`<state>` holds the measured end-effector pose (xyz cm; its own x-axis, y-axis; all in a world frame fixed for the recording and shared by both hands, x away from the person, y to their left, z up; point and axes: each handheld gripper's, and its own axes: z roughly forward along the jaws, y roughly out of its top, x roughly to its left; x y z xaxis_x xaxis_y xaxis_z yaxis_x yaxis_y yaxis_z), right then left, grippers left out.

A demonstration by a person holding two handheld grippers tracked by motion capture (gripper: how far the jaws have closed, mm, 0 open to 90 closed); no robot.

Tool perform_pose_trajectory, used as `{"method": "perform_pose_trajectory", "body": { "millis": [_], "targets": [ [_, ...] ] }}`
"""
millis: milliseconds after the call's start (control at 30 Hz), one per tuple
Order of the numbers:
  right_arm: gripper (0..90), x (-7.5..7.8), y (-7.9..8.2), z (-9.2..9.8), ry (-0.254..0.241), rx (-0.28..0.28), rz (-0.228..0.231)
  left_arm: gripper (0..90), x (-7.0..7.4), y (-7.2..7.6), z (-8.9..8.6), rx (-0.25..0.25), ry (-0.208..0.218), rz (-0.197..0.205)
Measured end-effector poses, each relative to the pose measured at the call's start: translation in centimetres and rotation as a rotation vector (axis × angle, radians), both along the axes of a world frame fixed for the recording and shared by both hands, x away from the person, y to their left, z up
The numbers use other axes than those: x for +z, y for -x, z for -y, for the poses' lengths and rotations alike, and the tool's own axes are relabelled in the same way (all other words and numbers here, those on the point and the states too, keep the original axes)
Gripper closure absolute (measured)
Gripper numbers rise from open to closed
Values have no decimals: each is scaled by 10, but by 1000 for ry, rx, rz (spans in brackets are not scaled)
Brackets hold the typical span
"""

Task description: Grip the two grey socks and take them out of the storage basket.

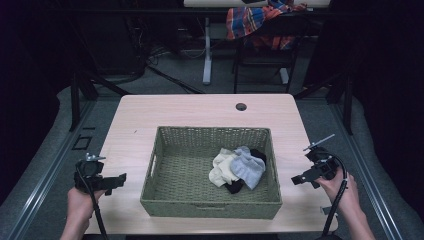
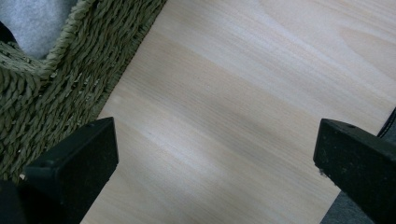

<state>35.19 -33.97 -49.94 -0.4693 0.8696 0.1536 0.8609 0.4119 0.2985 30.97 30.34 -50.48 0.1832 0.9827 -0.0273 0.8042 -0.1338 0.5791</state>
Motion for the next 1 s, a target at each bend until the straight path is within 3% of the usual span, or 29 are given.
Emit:
{"method": "perform_pose_trajectory", "body": {
  "millis": [200, 267, 300, 567, 700, 767, 867, 1000],
  "targets": [
    [0, 0, 0, 0, 0, 5, -5, 36, 0, 1, 2, -10, 0, 4],
    [0, 1, 0, -1, -25, -1, 2, 35, 0, 2, 2, -11, -1, 7],
    [0, 1, 1, -2, -1, -13, 18, 36, 0, 2, 1, -8, -1, 7],
    [0, 4, -2, -4, -4, 5, 11, 35, 1, 1, 4, -14, -6, 9],
    [0, 10, -10, -4, 17, 11, 22, 35, -1, 1, 3, -15, -12, 3],
    [0, 18, -12, -4, 13, 5, 56, 36, 1, 2, 2, -7, -4, 9],
    [0, 30, -11, -5, -24, -14, 99, 36, 1, 3, 1, -11, 4, 13],
    [0, 40, -16, -14, -11, 12, 106, 36, 2, 3, 2, -13, 12, 18]
  ]
}}
